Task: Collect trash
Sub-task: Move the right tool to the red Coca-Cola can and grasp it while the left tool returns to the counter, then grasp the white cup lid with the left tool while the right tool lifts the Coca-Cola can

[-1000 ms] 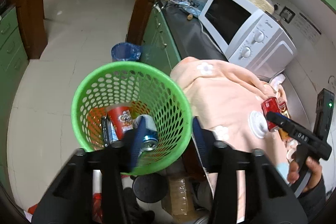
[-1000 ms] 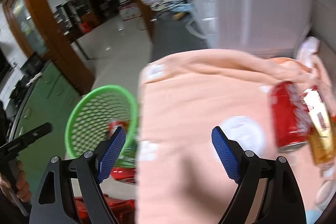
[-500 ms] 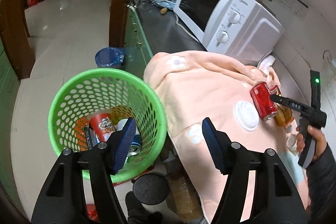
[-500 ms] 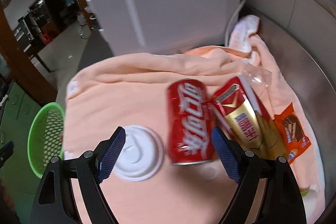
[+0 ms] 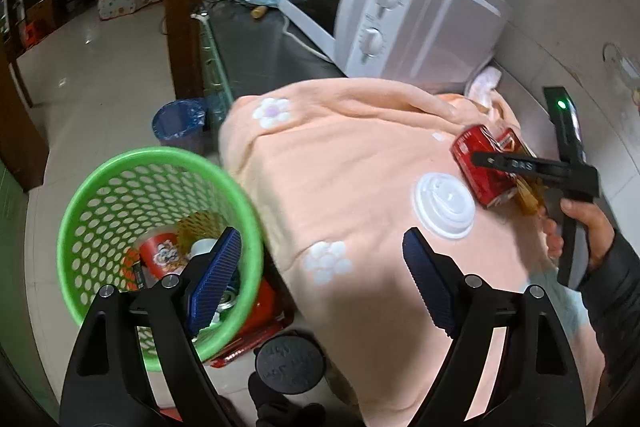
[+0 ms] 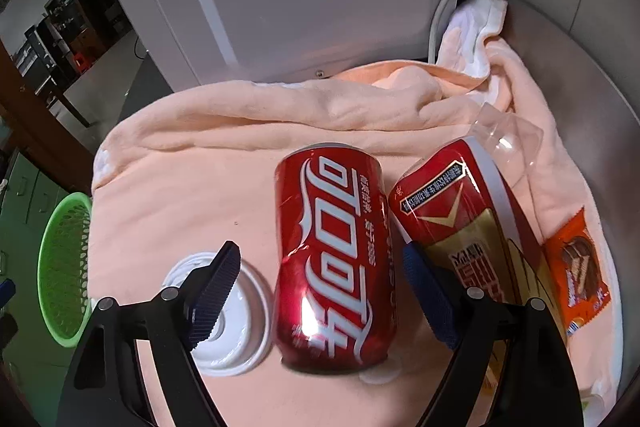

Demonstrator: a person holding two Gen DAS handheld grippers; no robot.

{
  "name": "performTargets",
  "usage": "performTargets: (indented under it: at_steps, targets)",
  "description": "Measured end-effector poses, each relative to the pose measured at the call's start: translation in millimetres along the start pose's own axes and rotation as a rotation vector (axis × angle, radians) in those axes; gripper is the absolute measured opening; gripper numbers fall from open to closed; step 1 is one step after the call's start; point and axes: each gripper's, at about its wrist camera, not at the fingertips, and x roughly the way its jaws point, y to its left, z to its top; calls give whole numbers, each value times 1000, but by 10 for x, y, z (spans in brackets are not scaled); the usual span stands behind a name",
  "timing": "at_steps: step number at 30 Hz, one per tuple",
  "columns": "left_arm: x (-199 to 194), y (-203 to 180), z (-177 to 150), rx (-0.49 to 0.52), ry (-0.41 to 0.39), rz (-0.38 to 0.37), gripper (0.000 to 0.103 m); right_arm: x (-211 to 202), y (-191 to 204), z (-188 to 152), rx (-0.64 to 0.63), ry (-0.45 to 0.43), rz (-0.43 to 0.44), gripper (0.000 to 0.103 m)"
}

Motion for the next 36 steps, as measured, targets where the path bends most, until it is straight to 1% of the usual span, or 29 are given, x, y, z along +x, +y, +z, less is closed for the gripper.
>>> performTargets:
  at_steps: [3,6,7,13,16,21,24,28,32,36]
  targets:
    - [94,-135,21,44,13,-7,83,79,-11,18,-1,16,7,71]
    - [193,-262,38,73,28,-26,83,104,-32,16,-3,22,15,59]
    - [220,-300,45,80,32,-28,83,93,-39,7,-5,21,18,59]
    - [444,-615,65,155,54,-63,83,-90,-73,-78,-21,-3,35,58]
    - [564,-806,74,197,67,-85,83,-273,-89,-156,-33,-28,43,58]
    - [801,-1160,73,305,90,-115,83,-585,-129,-311,-37,-72,52,58]
    - [955,-1313,74,338,112,-131,83,-752,-182,-415,-32,-95,55,58]
    - [1124,-1422,98,358,133,-127,83,-969,-278,-550,-20,-121,59,58]
    - [1283,-1487,126,363,158,-121,83,-1074,-302,-631,-15,-136,60,58]
    - [1422,-1513,127,370,180,-94,83,-1127,-329,-715,-4,-142,68,58]
